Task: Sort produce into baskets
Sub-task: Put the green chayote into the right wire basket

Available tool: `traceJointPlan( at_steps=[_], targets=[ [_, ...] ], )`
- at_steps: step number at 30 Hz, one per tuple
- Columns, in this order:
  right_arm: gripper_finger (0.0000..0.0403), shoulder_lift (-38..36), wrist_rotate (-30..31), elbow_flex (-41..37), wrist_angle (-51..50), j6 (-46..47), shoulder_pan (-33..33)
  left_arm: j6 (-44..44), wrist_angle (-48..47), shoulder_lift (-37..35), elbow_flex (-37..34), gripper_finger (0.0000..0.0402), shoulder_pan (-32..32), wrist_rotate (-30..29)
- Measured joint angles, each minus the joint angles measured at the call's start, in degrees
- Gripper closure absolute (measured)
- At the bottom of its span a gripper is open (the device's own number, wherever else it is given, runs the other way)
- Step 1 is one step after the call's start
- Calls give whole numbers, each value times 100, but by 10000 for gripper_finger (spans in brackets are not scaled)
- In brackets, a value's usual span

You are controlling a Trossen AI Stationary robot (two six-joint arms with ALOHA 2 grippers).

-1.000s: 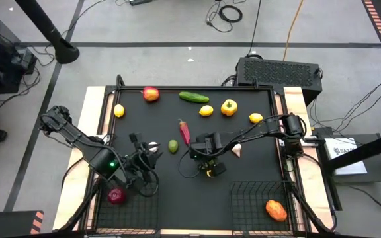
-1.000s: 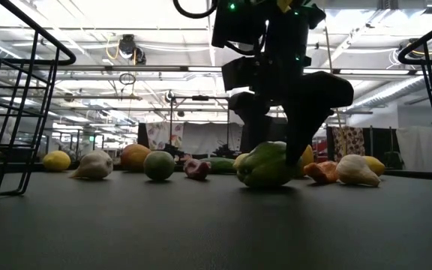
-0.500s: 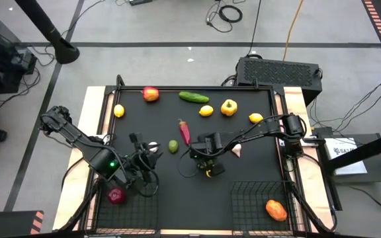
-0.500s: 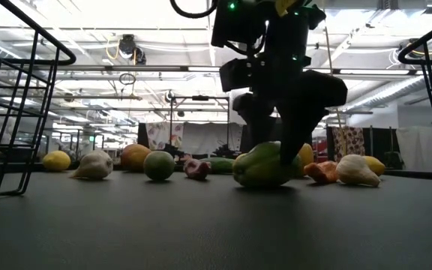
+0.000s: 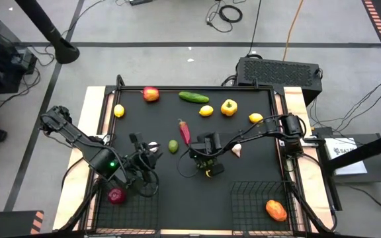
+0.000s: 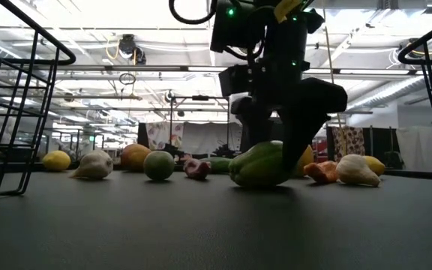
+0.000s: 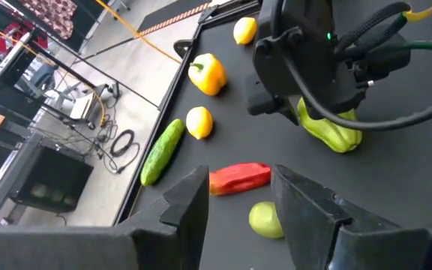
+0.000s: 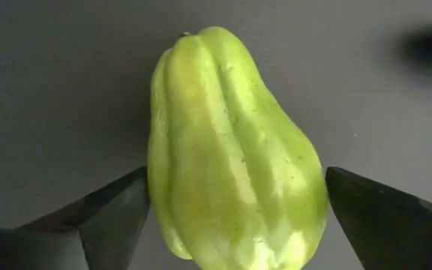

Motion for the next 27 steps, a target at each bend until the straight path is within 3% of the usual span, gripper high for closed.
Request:
traceJointPlan(
  at_steps=[9,27],
  targets=[
    [26,363,-10,18,-50,-113,-29,2,-2,2,0,249,0,2],
    [26,395,-37,404,-342,235,-25,7,-21,2,-2,249,0,1]
  ],
)
